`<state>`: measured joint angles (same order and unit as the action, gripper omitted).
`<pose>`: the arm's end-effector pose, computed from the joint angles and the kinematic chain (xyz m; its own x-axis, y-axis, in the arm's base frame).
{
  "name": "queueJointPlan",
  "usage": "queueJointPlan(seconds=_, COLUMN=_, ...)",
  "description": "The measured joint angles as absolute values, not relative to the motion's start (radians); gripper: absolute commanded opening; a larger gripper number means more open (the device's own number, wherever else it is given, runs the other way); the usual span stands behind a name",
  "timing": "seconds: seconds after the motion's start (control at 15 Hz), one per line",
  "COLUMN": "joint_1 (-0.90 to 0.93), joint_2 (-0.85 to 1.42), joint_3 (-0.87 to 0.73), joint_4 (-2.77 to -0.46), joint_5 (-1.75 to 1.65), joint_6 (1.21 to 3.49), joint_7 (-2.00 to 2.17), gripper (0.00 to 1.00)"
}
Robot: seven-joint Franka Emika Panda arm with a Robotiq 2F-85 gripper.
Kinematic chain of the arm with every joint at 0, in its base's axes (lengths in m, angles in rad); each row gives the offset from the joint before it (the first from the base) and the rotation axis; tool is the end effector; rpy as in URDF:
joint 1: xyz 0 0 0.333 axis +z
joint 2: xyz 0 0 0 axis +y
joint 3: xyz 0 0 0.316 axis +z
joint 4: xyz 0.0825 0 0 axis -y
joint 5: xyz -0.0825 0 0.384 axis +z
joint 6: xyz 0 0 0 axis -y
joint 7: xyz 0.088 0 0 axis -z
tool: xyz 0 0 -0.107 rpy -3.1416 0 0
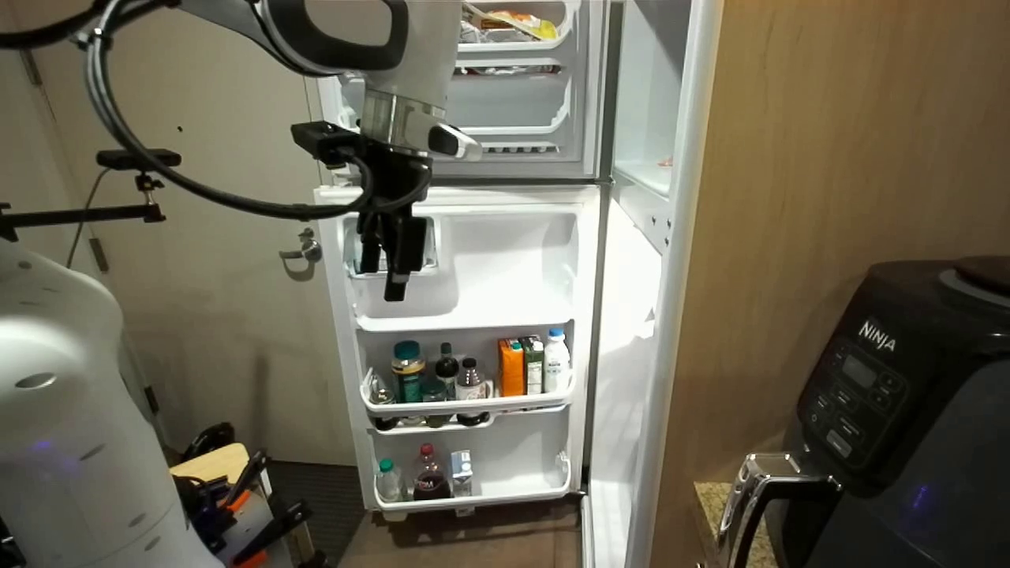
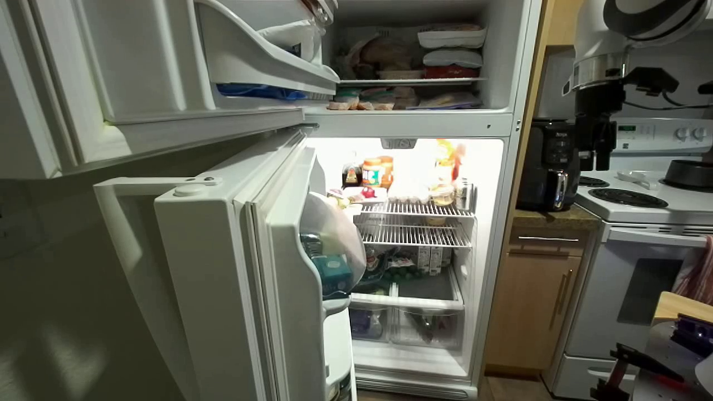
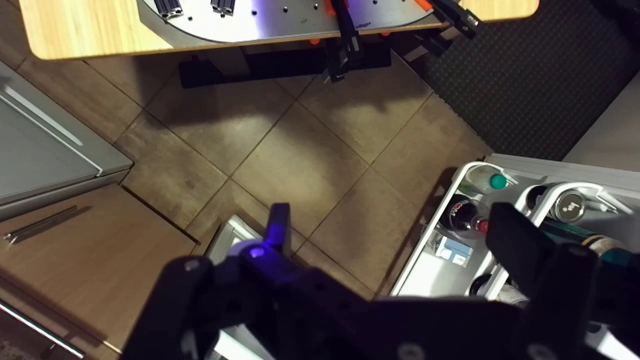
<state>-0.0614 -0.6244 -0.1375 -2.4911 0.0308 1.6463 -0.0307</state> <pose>0.3302 -0.0666 0.4792 0.9680 -0.1226 -0.2190 -0.1506 -0.9817 -0.1162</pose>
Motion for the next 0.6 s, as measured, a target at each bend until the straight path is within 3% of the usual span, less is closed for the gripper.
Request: queueJointPlan(seconds=0.6, joint_1=-0.009, joint_2=-0.583, joint_3=-0.081, joint_4=-2.443, joint_5=0.083, joint_6=1.663, joint_7=-0.031, gripper=1.00)
